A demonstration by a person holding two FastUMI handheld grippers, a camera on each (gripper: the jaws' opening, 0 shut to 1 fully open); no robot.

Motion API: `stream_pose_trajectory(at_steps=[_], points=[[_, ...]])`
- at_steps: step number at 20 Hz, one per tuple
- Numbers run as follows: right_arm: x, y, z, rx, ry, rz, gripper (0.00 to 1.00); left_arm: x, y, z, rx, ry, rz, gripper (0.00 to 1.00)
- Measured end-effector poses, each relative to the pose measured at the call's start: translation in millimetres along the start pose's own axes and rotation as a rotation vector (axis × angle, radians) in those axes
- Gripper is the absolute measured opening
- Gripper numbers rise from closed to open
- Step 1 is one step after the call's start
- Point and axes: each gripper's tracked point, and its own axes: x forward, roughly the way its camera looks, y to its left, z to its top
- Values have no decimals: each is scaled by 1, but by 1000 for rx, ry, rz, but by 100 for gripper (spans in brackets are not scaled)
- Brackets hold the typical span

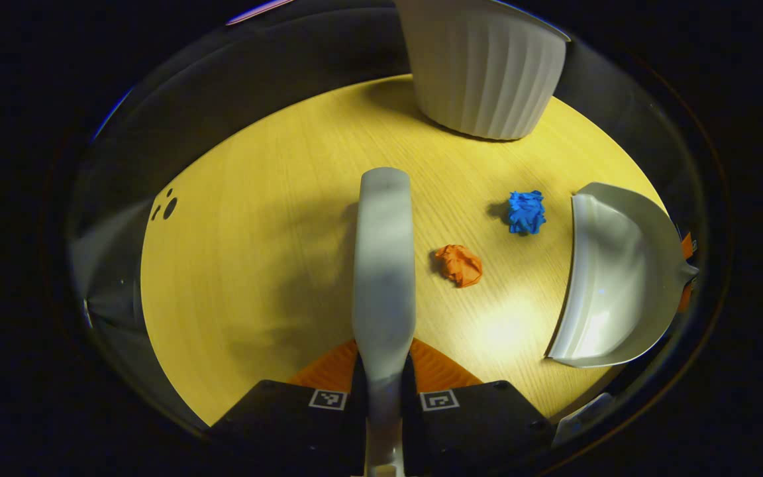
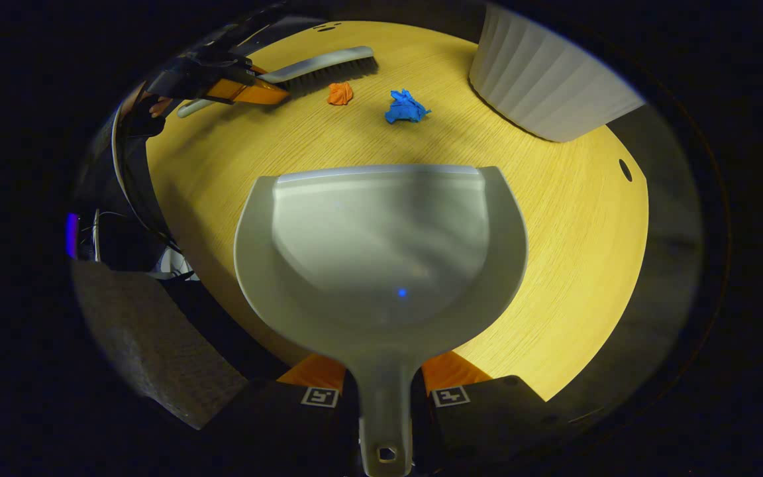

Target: Pick up the small broom and dustpan from the desktop, sweep the trash into the dustpan with the broom, and then empty the trash into the garbage bin.

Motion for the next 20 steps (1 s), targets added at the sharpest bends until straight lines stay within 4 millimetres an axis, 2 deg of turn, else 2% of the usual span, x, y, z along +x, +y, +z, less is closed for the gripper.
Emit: stream_pose_trajectory(at_steps=[1, 2, 4, 5, 6, 7, 8, 9, 11, 12, 14, 15, 16, 18, 19, 20], points=[[1, -1, 3, -6, -3, 2, 31, 1, -8, 4, 18, -3, -24, 25], [0, -2, 4, -9, -7, 3, 36, 2, -18, 8, 39, -7, -53, 25], [-2, -3, 7, -18, -16, 0, 36, 5, -36, 15, 77, -14, -107, 24], [-2, -3, 6, -25, -14, -2, 31, 6, -46, 19, 91, -18, -137, 26], [-1, -5, 5, -36, -14, -4, 40, 5, -55, 23, 99, -19, -172, 26], [0, -6, 6, -42, -19, -4, 36, 2, -65, 26, 105, -18, -208, 26], [0, -7, 7, -47, -23, -4, 41, 0, -76, 27, 112, -16, -242, 26], [1, -8, 7, -51, -24, -3, 36, -1, -85, 28, 125, -14, -273, 26], [3, -9, 8, -55, -35, -5, 40, 0, -98, 27, 166, -4, -330, 25], [3, -8, 8, -54, -40, -6, 36, -2, -105, 25, 185, 0, -358, 26], [6, -8, 8, -47, -56, -7, 36, -6, -114, 22, 195, 11, -411, 24], [8, -8, 9, -43, -69, -7, 40, -11, -120, 21, 188, 17, -444, 25], [10, -7, 9, -38, -81, -8, 32, -14, -129, 19, 180, 25, -469, 25], [15, -5, 13, -23, -116, -8, 32, -21, -139, 14, 152, 36, -501, 26], [18, -3, 15, -18, -133, -11, 40, -26, -144, 14, 129, 32, -519, 25], [21, -3, 16, -12, -149, -17, 36, -32, -147, 14, 112, 19, -530, 25]])
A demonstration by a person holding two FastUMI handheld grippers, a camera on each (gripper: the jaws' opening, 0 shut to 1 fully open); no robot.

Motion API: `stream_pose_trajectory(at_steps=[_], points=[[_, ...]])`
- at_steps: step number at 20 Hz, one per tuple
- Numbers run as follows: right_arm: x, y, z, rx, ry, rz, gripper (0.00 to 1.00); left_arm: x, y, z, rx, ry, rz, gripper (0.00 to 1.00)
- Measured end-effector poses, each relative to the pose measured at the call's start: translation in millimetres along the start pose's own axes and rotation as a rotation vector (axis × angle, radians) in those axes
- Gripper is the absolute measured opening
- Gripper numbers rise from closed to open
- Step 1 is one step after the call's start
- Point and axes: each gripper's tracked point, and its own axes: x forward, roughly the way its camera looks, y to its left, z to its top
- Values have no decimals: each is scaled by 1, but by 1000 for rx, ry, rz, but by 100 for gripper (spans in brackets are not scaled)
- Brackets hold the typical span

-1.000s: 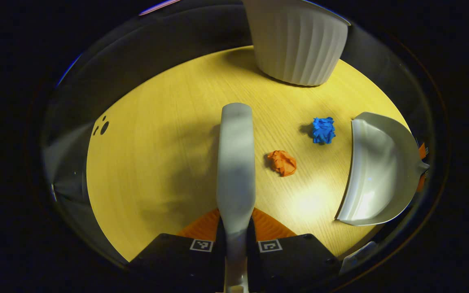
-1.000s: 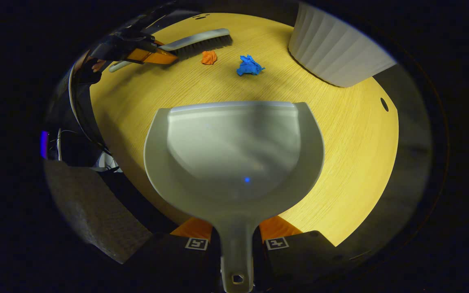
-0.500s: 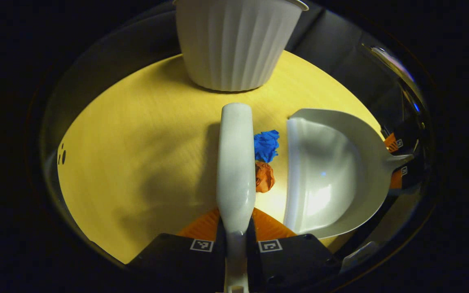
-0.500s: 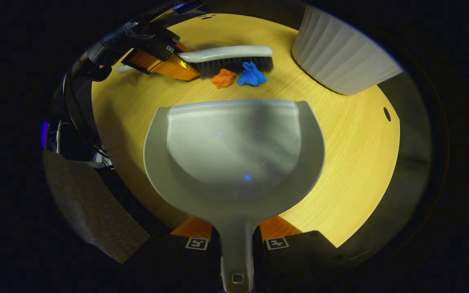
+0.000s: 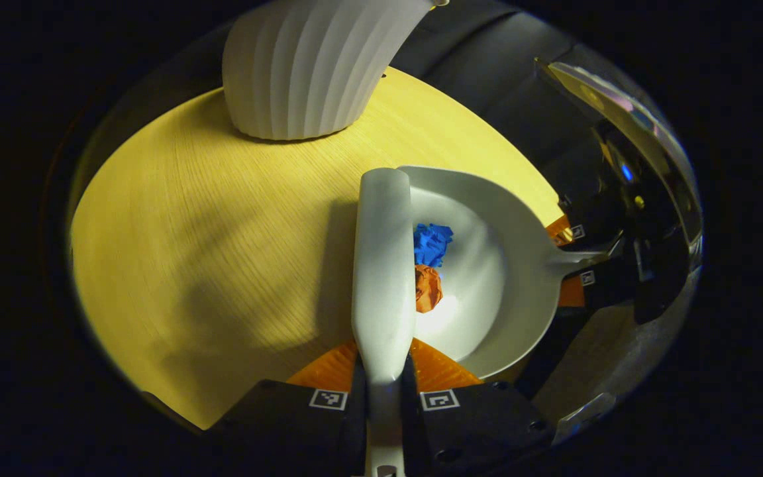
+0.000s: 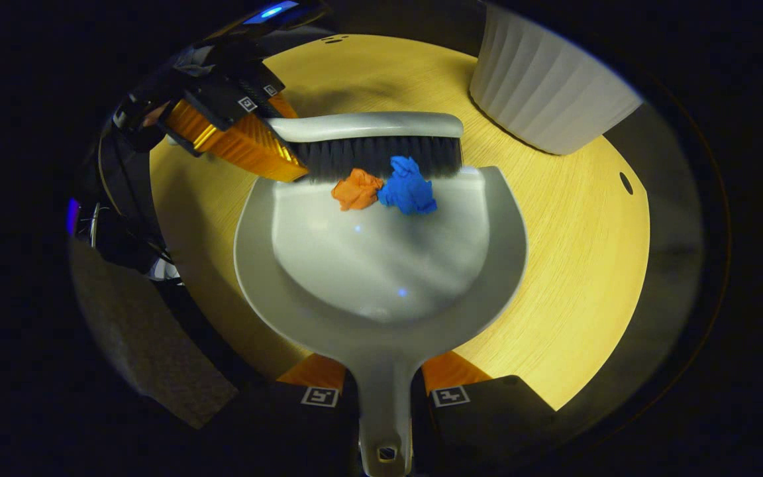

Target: Pick up the small broom and dustpan from the desktop, sweep the trash into the dustpan with the broom, and then empty the trash into the garbage bin.

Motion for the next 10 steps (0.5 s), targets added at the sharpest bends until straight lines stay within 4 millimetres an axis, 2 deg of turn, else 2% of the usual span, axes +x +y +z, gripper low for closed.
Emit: stream_pose_trajectory(at_steps=[4, 5, 6, 8, 10], points=[[3, 13, -3, 46, -77, -12, 36, -16, 1, 6, -5, -85, 76, 25], [-1, 15, -9, 64, -86, -19, 40, -20, 1, 9, -18, -108, 109, 26], [-6, 15, -9, 85, -93, -28, 36, -24, 3, 5, -38, -128, 153, 25], [-19, 17, -5, 131, -114, -43, 36, -28, 10, -6, -96, -163, 241, 26], [-37, 17, -1, 191, -131, -76, 36, -15, 11, -20, -151, -189, 319, 25]])
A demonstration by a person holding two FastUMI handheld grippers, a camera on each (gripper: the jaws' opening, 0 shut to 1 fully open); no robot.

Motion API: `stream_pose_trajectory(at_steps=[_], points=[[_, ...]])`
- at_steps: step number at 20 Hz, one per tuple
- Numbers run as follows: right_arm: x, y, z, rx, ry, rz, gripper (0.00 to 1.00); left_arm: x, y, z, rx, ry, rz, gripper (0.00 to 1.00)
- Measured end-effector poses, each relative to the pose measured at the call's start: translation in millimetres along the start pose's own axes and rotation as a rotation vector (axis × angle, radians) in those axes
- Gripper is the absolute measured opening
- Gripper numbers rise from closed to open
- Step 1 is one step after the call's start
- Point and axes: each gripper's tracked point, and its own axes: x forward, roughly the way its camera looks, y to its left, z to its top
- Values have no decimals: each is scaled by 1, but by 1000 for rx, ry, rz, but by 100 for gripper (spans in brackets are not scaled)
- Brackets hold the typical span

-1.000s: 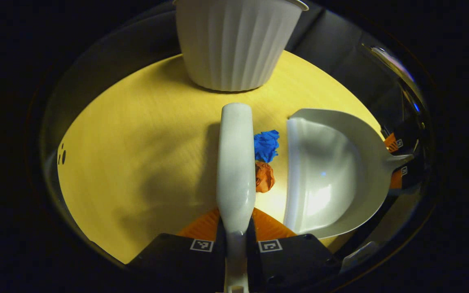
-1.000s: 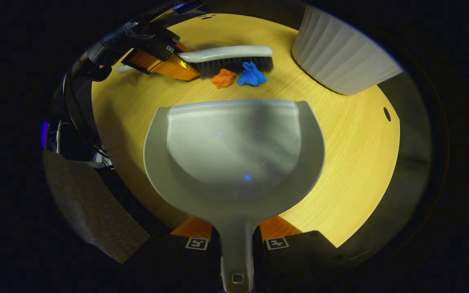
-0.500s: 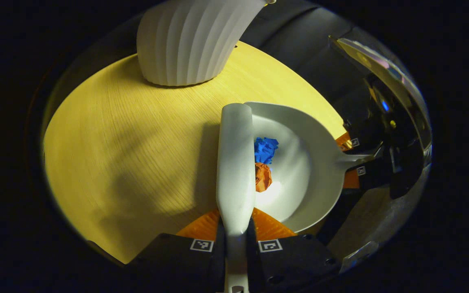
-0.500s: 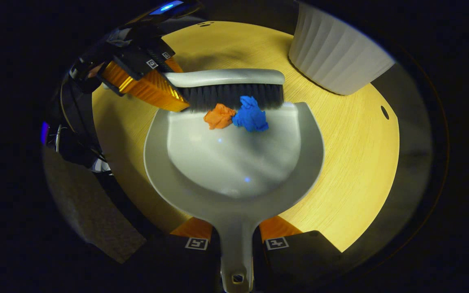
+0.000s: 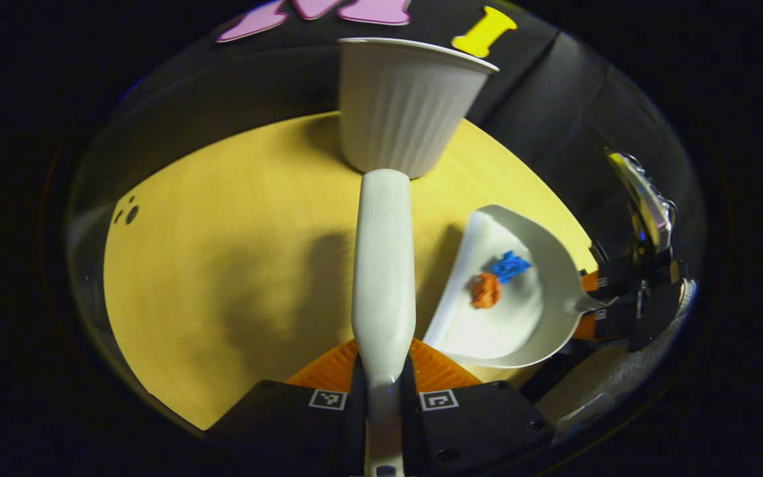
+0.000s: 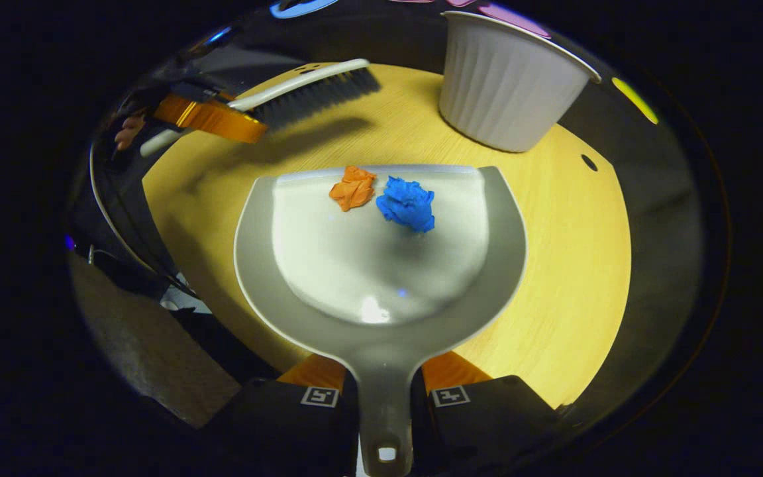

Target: Pick up the small broom and dustpan from the desktop, sweep the trash into the dustpan with the broom, and then empty the trash into the garbage bin.

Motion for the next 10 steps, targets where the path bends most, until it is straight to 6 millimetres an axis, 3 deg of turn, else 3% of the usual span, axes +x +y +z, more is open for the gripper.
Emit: stream_pose_trajectory(at_steps=[4, 5, 7, 8, 9, 10], points=[[-43, -11, 14, 117, -20, -56, 40, 15, -26, -26, -42, 12, 86, 24], [-55, -15, 20, 146, -26, -72, 36, 20, -37, -25, -41, 12, 93, 24], [-82, -18, 31, 200, -41, -82, 40, 41, -53, -13, -53, 12, 83, 25], [-96, -21, 38, 232, -50, -82, 40, 41, -38, -16, -59, 11, 71, 25], [-109, -24, 47, 259, -56, -81, 32, 39, -36, -22, -63, 12, 59, 25], [-123, -28, 55, 275, -63, -82, 36, 37, -34, -35, -63, 12, 49, 25]])
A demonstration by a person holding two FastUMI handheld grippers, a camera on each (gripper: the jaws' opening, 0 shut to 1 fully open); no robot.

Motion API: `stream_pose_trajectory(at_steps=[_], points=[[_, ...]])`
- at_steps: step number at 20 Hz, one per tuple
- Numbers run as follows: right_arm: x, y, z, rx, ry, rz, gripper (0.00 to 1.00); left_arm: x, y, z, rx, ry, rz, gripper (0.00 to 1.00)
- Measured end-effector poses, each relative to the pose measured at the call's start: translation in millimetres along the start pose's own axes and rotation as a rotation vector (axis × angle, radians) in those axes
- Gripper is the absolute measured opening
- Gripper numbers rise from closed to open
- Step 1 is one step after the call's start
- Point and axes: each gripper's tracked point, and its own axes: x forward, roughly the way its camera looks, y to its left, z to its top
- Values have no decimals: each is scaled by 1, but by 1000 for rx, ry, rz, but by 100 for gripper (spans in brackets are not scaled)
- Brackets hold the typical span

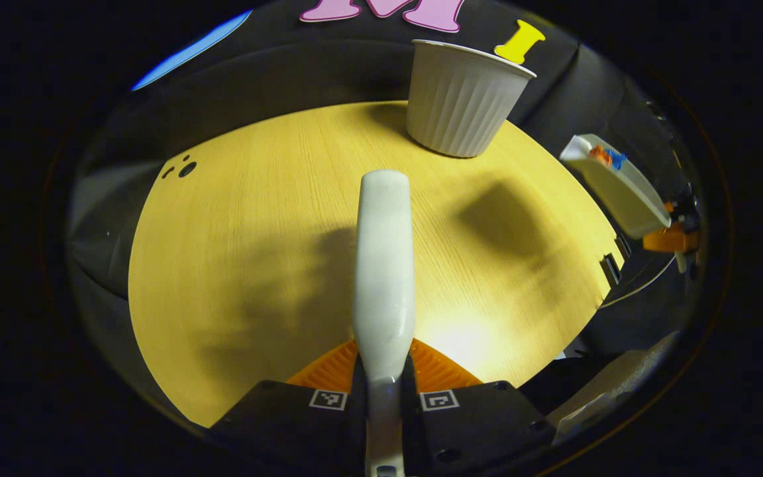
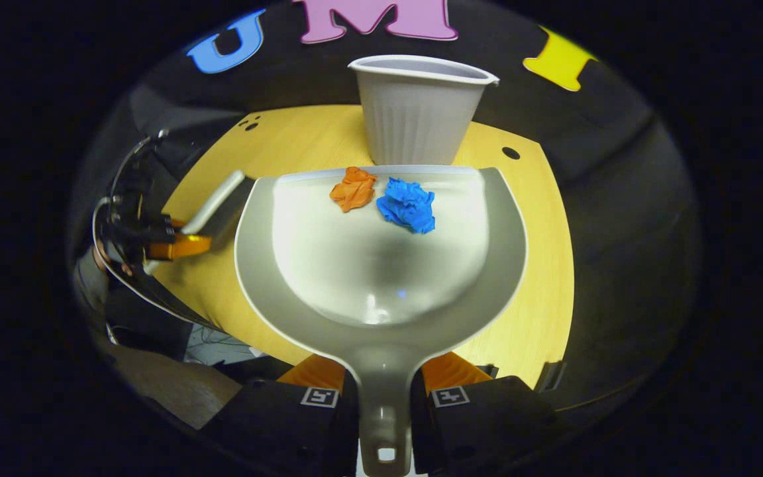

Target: Pick up the small broom and dustpan from the desktop, sweep the trash into the dustpan with the broom, and then empty the trash into the garbage bin.

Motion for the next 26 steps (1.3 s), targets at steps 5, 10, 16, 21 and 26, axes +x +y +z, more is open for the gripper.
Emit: stream_pose_trajectory(at_steps=[5, 10, 16, 21, 26], points=[[-52, -41, 67, -54, -30, -91, 36, -1, 2, -28, 1, 4, -15, 25], [-62, -86, 152, -26, -71, -139, 31, -2, 5, -38, 4, 7, -19, 25], [-45, -125, 210, -131, 14, -263, 36, -4, 13, -42, 6, 12, -16, 25], [-29, -136, 239, -235, 145, -303, 31, 1, 19, -41, -11, 8, -18, 25], [-22, -147, 252, -316, 292, -336, 36, 3, 25, -43, -31, 16, -14, 25]])
